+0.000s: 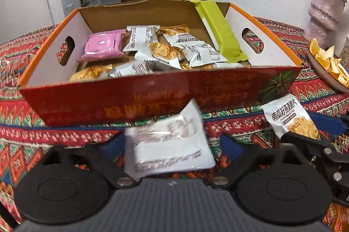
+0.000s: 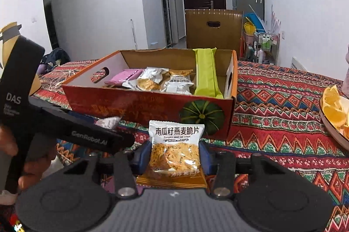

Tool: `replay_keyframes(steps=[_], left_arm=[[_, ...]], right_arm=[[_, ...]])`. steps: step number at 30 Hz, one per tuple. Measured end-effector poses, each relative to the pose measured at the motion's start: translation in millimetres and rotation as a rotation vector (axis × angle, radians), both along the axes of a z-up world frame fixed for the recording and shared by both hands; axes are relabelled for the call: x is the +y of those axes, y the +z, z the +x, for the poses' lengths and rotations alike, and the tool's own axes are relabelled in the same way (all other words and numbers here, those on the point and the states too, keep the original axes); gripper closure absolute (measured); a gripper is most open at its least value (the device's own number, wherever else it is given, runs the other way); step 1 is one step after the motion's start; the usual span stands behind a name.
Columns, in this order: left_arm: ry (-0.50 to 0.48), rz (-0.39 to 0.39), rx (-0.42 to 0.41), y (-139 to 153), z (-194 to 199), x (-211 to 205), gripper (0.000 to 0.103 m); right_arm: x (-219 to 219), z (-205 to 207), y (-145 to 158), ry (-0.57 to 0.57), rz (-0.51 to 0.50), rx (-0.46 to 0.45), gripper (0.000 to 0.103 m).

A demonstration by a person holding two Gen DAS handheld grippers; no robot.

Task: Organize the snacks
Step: 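Grasp the pumpkin-seed oat crisp packet with the right tool while the left grasps a white packet, then lift both held packets and carry them over the cardboard box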

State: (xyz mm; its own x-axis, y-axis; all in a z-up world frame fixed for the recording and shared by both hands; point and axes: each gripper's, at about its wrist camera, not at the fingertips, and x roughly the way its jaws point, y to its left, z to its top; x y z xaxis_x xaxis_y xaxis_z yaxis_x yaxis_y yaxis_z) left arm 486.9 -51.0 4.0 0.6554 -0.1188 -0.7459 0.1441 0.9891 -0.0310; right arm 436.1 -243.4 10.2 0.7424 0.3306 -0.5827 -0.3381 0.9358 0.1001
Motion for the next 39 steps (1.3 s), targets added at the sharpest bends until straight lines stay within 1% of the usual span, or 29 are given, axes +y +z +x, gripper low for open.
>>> replay_keyframes(steps=[1,2,3,4,6,8,9,11,13,15,17,19,20,24,29,33,39], left_arm=[[-0.003,0.022,-0.03,0.1,-4.6,-2.8,0.055],[-0.012,0.036,-0.049,0.2,-8.9,-4.0,0.067],[-0.018,0.018,-0.05,1.2,-12.4,-2.5,0.083],[-0.014,0.006,-0.04,2.6,-14.1,-0.5,0.087],[0.002,-0.016,-0.028,6.1,-18.1,3.7,0.088],[0.015,-0.02,-0.043,11.7,-27.9,8.2,0.089],[0.021,-0.023,-0.059,16.6,-34.9,10.9,0.09],[0.033,-0.053,-0.096,30.1,-51.8,17.1,0.09],[0.041,-0.106,-0.131,45.5,-72.5,26.6,0.09],[0.045,-0.136,-0.168,58.8,-95.5,34.3,0.09],[0.041,-0.156,-0.2,70.4,-121.3,41.2,0.09],[0.028,-0.181,-0.216,77.7,-146.6,48.6,0.09],[0.024,-0.191,-0.222,79.7,-158.8,52.0,0.09],[0.04,-0.224,-0.234,79.5,-196.8,63.7,0.09],[0.037,-0.255,-0.214,69.7,-237.0,75.7,0.09],[0.039,-0.274,-0.196,64.0,-261.4,85.0,0.09],[0.022,-0.284,-0.21,64.3,-288.6,93.4,0.09]], right_arm=[[-2.0,-1.7,1.0,-0.004,0.001,-0.006,0.057],[-3.0,-1.9,2.8,-0.006,0.007,-0.013,0.057],[-4.7,-3.5,4.6,-0.007,0.015,-0.022,0.057],[-6.3,-5.1,6.8,-0.008,0.023,-0.031,0.057],[-7.5,-7.4,8.9,-0.008,0.027,-0.043,0.057],[-6.7,-7.8,7.9,-0.005,0.023,-0.047,0.057],[-5.6,-8.2,7.0,-0.002,0.02,-0.047,0.057],[-2.5,-8.4,5.1,0.004,0.015,-0.047,0.057],[0.9,-11.1,5.5,0.011,0.009,-0.052,0.057],[3.5,-15.1,8.7,0.023,0.026,-0.063,0.058],[10.2,-26.0,16.7,0.024,0.016,-0.084,0.058],[20.4,-48.4,27.4,0.039,-0.018,-0.131,0.058],[24.2,-60.4,31.3,0.055,-0.017,-0.144,0.058],[34.3,-108.3,39.9,0.098,0.017,-0.137,0.058],[42.4,-164.5,41.2,0.098,0.023,-0.121,0.058],[47.2,-194.4,42.4,0.087,0.012,-0.12,0.058],[55.1,-226.0,48.7,0.077,0.004,-0.137,0.058]])
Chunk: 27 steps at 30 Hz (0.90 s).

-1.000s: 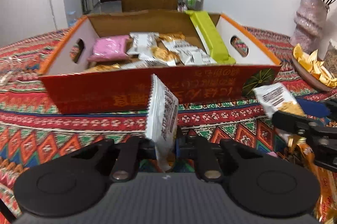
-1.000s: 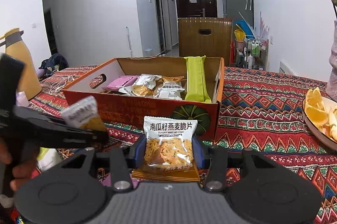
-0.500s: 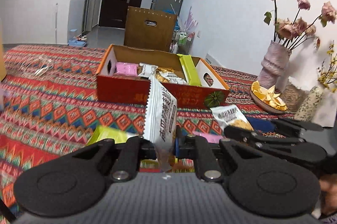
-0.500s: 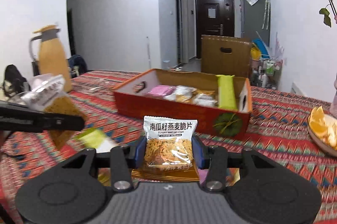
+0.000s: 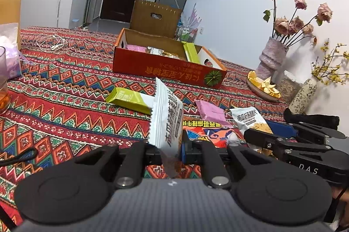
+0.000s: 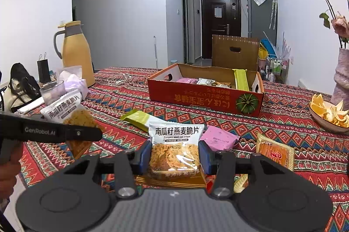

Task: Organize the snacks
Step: 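Lift both held packets and carry them over the cardboard box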

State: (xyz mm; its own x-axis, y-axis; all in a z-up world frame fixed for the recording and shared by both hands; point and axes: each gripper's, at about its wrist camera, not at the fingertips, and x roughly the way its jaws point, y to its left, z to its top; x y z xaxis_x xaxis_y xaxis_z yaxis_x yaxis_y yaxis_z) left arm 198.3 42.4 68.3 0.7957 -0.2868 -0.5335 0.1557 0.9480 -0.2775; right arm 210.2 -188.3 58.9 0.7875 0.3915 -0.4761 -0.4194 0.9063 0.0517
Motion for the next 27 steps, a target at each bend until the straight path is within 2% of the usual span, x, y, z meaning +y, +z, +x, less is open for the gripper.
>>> replay_keyframes(steps=[6,15,27], left_arm=[[-0.016,-0.012,-0.028,5.5,-13.6,1.9,0.09],[-0.021,0.001,-0.038,10.0,-4.8,3.0,0.09],[-0.027,0.027,-0.05,16.6,55.6,1.2,0.09]], right_arm=[[7.8,-13.9,5.1,0.004,-0.01,-0.013,0.058],[7.4,-7.8,6.9,-0.011,0.001,-0.025,0.058],[7.9,54.5,11.6,-0.013,-0.008,-0.045,0.058]])
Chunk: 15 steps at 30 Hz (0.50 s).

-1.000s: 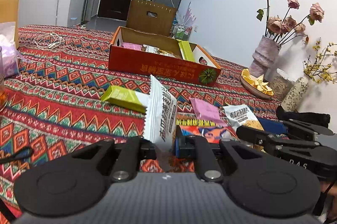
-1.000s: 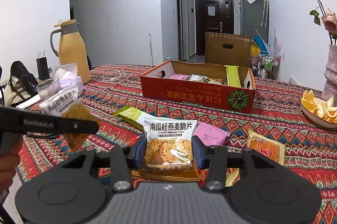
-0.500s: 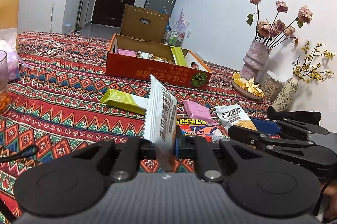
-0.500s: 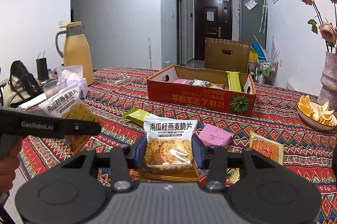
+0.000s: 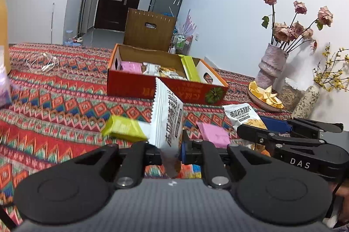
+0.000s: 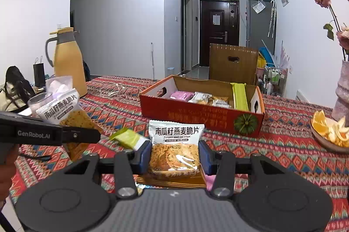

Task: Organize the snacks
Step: 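Lift both held packets and carry them over the cardboard box, then lower both packets into the box and open both tools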

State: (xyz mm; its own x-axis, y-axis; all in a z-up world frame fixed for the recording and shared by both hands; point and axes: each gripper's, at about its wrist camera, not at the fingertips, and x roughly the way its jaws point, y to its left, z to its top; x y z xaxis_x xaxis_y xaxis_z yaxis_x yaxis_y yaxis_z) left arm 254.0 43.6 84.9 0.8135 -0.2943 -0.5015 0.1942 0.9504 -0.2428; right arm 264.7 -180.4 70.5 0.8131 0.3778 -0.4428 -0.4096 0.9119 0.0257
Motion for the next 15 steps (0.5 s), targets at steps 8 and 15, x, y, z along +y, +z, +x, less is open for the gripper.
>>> replay_keyframes(steps=[8,15], left_arm=[[-0.02,0.018,-0.038,15.3,68.0,6.3,0.09],[-0.017,0.025,-0.013,17.9,143.6,14.4,0.09]], right_arm=[[8.5,70.2,7.3,0.007,-0.019,-0.033,0.058],[22.4,133.1,14.4,0.025,-0.038,-0.044,0.058]])
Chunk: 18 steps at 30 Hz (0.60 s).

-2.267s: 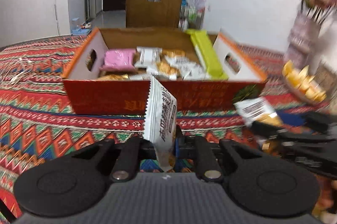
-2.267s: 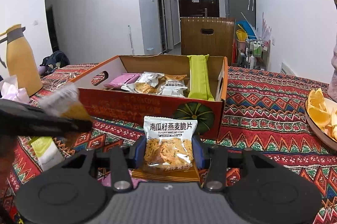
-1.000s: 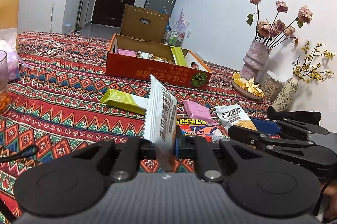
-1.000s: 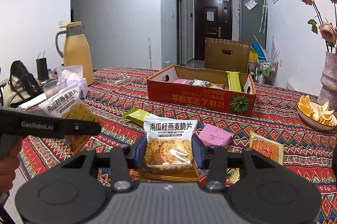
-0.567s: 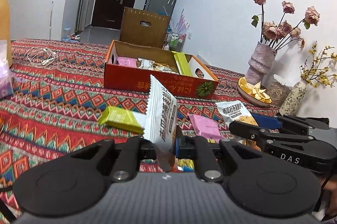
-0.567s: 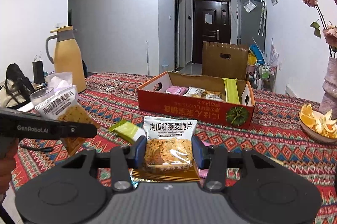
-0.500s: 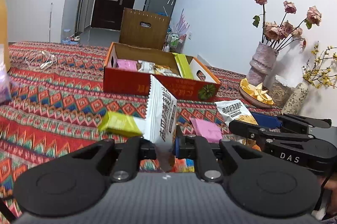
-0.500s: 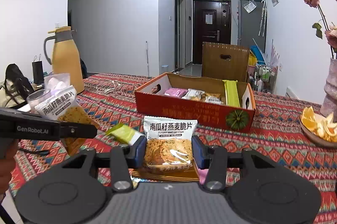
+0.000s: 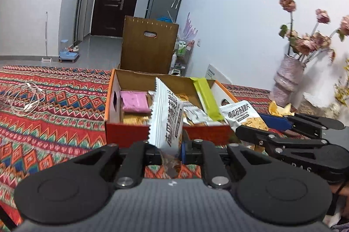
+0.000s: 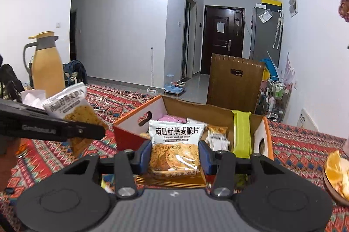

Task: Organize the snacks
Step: 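Lower both packets into the box and open both tools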

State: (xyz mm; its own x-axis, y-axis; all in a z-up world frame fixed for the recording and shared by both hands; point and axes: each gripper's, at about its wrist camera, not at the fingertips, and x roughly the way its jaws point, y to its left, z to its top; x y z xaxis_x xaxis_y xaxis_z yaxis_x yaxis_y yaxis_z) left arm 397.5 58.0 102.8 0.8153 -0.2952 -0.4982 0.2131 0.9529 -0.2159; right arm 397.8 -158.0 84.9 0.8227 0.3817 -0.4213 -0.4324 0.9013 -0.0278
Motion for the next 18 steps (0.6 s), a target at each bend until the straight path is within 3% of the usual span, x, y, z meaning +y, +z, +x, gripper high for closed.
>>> replay_keyframes(steps=[6,10,18], left_arm=[[-0.014,-0.031,0.035,-3.4,68.0,5.9,0.09],[0.001,-0.006,0.061,-14.9,115.1,1.0,0.09],[-0.008,-0.014,0.135,-40.9,185.7,-2.0,0.09]], right_arm=[[9.7,61.5,-0.1,0.005,-0.016,0.024,0.058],[19.8,102.7,-2.3,0.0,-0.046,0.026,0.058],[39.2,184.4,-26.6,0.0,-0.089,0.121,0.058]])
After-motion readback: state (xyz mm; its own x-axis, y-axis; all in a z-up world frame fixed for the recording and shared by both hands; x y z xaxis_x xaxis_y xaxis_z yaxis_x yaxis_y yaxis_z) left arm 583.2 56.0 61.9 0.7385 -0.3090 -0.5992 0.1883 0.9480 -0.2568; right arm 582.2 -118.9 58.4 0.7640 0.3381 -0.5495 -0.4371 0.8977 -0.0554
